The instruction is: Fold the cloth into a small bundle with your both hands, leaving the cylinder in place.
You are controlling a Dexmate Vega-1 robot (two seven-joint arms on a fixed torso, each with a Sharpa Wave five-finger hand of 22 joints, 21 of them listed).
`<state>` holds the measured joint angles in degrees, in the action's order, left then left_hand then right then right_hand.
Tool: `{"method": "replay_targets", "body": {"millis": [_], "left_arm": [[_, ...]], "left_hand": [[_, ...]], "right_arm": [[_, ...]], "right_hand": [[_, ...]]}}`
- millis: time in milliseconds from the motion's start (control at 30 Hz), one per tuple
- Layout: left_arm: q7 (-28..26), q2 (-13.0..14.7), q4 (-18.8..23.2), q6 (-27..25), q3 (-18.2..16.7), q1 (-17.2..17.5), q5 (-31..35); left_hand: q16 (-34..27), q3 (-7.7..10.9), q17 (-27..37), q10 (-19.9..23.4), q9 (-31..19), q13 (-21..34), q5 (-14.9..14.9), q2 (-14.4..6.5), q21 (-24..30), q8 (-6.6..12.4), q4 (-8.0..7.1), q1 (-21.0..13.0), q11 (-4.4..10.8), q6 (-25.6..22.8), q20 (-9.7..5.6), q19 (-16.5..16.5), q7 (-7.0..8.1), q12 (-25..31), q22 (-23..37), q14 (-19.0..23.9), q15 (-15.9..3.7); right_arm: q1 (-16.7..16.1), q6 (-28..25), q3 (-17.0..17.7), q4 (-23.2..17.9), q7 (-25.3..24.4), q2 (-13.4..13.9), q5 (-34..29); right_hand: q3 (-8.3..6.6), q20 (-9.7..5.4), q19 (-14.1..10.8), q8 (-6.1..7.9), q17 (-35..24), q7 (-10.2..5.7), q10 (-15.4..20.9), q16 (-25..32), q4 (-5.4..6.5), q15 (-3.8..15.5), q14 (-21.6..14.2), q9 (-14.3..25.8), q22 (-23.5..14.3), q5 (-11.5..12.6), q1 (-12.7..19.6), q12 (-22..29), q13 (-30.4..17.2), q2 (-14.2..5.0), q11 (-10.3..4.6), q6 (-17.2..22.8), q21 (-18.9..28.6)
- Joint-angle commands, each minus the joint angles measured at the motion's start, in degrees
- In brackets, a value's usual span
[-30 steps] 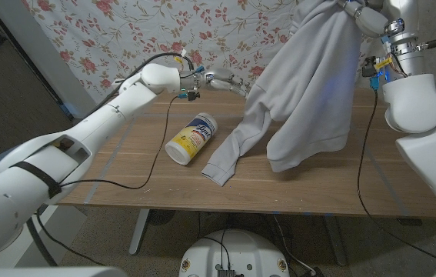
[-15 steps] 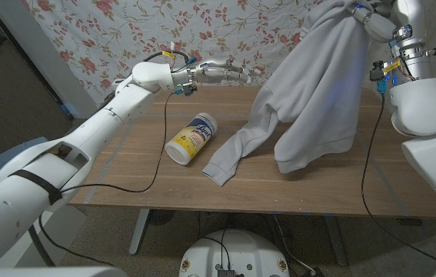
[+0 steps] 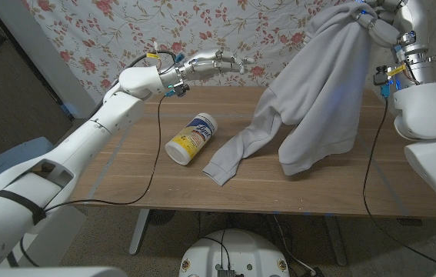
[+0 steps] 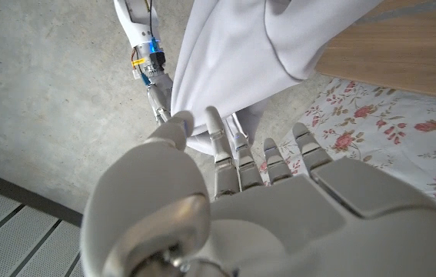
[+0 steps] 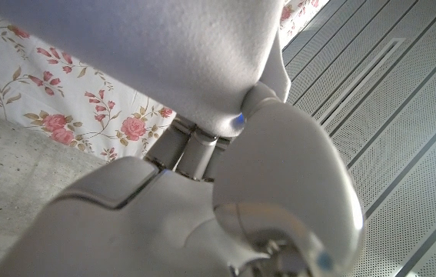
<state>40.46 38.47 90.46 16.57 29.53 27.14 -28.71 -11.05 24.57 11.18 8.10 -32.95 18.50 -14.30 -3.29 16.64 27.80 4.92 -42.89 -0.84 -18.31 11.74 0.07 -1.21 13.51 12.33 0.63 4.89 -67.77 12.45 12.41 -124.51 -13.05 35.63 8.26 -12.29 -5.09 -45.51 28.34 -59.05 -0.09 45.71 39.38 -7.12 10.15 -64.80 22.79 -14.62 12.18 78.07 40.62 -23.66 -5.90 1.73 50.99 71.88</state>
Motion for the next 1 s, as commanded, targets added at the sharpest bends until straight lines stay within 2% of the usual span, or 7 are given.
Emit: {"method": "replay_targets", "body": {"millis": [33,167,467,500,533,667,1000], "left_arm": [[-17.5,5.6,7.6,-10.0,0.3,1.5,14.5],[-14.0,4.1,3.7,-11.4,3.2,-2.3,15.4],[-5.7,-0.7,-6.2,-10.6,9.7,-10.5,18.0],[-5.0,-1.3,-7.1,-10.4,10.3,-11.2,18.3],[-4.3,-1.7,-7.9,-10.1,10.9,-11.9,18.6],[-1.8,-3.7,-10.9,-8.6,12.6,-13.9,18.9],[3.8,-8.9,-17.8,-3.5,15.5,-17.2,17.9]], "left_hand": [[0.2,-2.73,-0.1,-5.7,6.7,-0.1,4.0,1.4,-1.1,-10.38,1.12,3.0,-2.52,11.2,0.5,-3.0,1.52,-0.7,0.3,-3.8,1.9],[0.6,-3.89,0.0,-8.2,8.6,-0.2,4.3,2.4,-1.6,-12.52,1.11,4.5,-3.34,12.6,0.51,-4.3,1.49,-1.2,0.3,-6.1,2.85],[0.9,-4.66,0.0,-11.2,10.6,-0.3,3.8,3.6,-2.3,-14.08,2.02,4.3,-4.74,13.0,0.51,-5.8,1.65,-1.6,0.2,-9.4,4.27],[0.7,-5.61,0.0,-11.6,11.2,-0.3,3.5,5.3,-2.5,-14.32,2.36,4.5,-4.39,12.7,0.49,-6.2,2.07,-1.5,0.1,-9.8,3.95],[0.7,-6.03,0.0,-12.2,11.5,-0.4,3.2,5.9,-2.6,-14.58,2.47,4.5,-4.89,12.8,0.49,-6.4,1.77,-1.6,0.1,-10.3,4.31],[0.7,-7.02,0.0,-12.7,12.2,-0.4,2.5,7.3,-2.9,-14.88,2.56,4.8,-4.98,12.6,0.5,-7.1,1.96,-1.5,0.1,-11.3,4.55],[0.6,-8.06,0.0,-13.2,13.0,-0.5,1.7,8.8,-3.0,-15.56,2.65,4.9,-4.94,13.4,0.48,-7.3,2.17,-1.3,0.0,-12.1,4.75]], "right_arm": [[-0.4,2.6,0.1,-0.3,1.4,0.2,1.9],[0.2,3.0,-0.7,-0.6,1.9,0.4,1.8],[2.5,4.8,-2.3,-0.3,3.0,1.0,1.9],[2.7,5.1,-2.5,-0.2,3.1,1.1,1.7],[2.9,5.1,-2.6,-0.2,3.0,1.1,1.5],[3.6,5.7,-3.0,0.4,3.3,1.1,1.6],[4.2,6.8,-3.0,1.3,3.5,1.2,1.8]], "right_hand": [[0.31,-6.32,0.5,-0.22,-0.3,0.11,2.5,-0.5,-0.05,2.64,-2.6,0.1,0.3,0.4,2.9,5.3,-10.4,-2.34,-1.95,0.6,0.8],[0.35,-6.34,0.6,-0.29,-0.3,0.05,2.6,-0.6,-0.03,2.64,-2.7,0.1,0.6,0.4,2.9,5.2,-10.4,-2.34,-1.93,0.7,1.0],[0.42,-6.36,0.8,-0.4,-0.5,0.13,2.6,-0.8,0.02,2.63,-2.9,0.3,1.2,0.4,2.9,5.0,-10.4,-2.36,-1.89,0.7,1.6],[0.43,-6.36,0.9,-0.42,-0.5,0.15,2.6,-0.8,0.03,2.62,-2.9,0.3,1.3,0.4,2.9,5.0,-10.5,-2.37,-2.03,0.7,1.7],[0.43,-6.34,0.8,-0.43,-0.6,0.18,2.6,-0.8,0.02,2.63,-2.9,0.3,1.3,0.4,2.9,5.0,-10.5,-2.36,-1.91,0.7,1.8],[0.48,-6.4,0.9,-0.5,-0.6,0.12,2.6,-1.0,0.08,2.62,-2.9,0.3,1.6,0.4,2.9,5.0,-10.6,-2.39,-1.92,0.7,2.0],[0.55,-6.38,1.1,-0.71,-0.8,0.12,2.8,-1.3,0.05,2.63,-3.1,0.4,2.4,0.4,3.0,4.7,-10.5,-2.34,-1.93,0.8,2.8]]}}
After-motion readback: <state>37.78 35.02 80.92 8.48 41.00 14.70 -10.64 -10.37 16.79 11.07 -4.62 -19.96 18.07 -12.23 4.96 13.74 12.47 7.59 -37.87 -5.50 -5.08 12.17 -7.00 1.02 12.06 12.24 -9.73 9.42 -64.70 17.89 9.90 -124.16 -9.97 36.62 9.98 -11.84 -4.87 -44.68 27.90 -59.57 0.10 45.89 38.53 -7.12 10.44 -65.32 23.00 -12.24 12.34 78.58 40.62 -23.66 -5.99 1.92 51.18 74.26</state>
